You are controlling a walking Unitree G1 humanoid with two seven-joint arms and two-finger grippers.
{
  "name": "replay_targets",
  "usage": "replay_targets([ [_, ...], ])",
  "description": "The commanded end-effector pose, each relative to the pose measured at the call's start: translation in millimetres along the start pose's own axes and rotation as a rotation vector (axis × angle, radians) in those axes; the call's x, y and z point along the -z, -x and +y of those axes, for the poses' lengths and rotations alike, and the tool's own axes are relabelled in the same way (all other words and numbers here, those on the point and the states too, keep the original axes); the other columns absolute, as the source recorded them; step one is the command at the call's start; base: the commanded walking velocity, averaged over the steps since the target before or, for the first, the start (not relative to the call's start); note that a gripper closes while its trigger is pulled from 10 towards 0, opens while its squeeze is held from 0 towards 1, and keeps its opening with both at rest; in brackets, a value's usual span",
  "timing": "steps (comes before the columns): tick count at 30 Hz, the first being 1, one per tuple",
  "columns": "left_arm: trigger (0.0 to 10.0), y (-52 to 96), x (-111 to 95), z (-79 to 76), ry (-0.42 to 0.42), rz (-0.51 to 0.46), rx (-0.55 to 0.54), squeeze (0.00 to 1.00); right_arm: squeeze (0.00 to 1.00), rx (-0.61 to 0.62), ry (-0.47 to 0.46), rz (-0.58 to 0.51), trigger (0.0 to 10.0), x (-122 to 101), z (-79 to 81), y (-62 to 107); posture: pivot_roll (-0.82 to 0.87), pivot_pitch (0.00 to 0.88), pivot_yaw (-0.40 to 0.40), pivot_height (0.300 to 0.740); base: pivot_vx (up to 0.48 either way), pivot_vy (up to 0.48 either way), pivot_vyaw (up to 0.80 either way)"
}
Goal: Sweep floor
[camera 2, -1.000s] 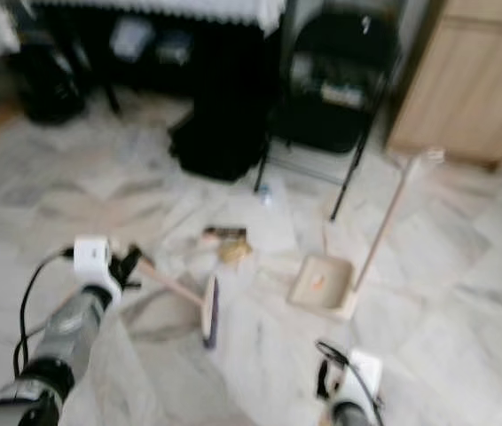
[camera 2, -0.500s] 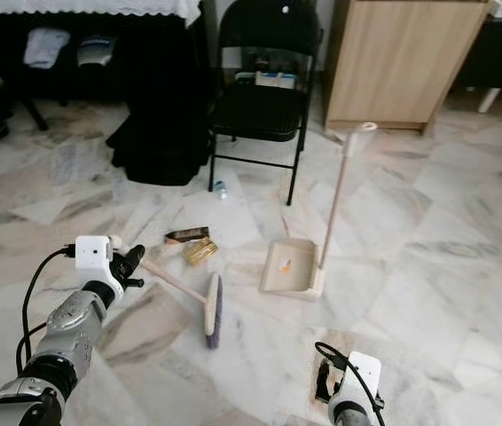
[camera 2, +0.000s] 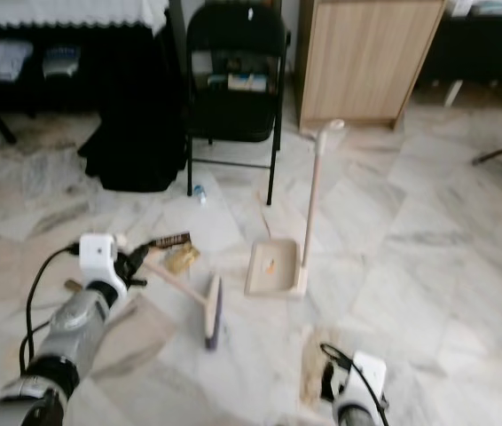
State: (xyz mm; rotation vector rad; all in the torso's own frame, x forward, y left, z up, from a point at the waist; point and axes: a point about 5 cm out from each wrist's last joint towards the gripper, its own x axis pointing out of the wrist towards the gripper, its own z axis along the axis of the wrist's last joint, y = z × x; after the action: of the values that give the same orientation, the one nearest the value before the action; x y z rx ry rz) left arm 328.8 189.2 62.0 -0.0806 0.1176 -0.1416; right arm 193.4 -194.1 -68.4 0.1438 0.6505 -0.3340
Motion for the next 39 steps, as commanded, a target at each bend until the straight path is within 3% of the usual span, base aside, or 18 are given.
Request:
replay_targets([
  [1, 10.0, -1.4, -6.1, 0.8, -0.012, -0.032, 0.003, 0.00, 0.00, 0.009, 0.002, 0.000, 10.0, 2.6, -3.7, 1.4, -0.01, 0.071, 0.068, 0.740, 0.000, -0.292, 0.00],
  [19, 10.0, -0.7, -5.1, 0.5, -0.013, -0.030, 0.008, 0.00, 0.00, 0.008, 0.019, -0.002, 10.0, 3.3, -4.5, 2.0, -0.01, 0.065, 0.068, 0.740, 0.000, -0.207, 0.00],
  [39, 10.0, -0.6, -3.6, 0.2, -0.025, -0.018, 0.005, 0.00, 0.00, 0.009, -0.004, -0.013, 10.0, 2.1, -4.1, 1.9, -0.01, 0.071, 0.065, 0.740, 0.395, 0.000, 0.00],
])
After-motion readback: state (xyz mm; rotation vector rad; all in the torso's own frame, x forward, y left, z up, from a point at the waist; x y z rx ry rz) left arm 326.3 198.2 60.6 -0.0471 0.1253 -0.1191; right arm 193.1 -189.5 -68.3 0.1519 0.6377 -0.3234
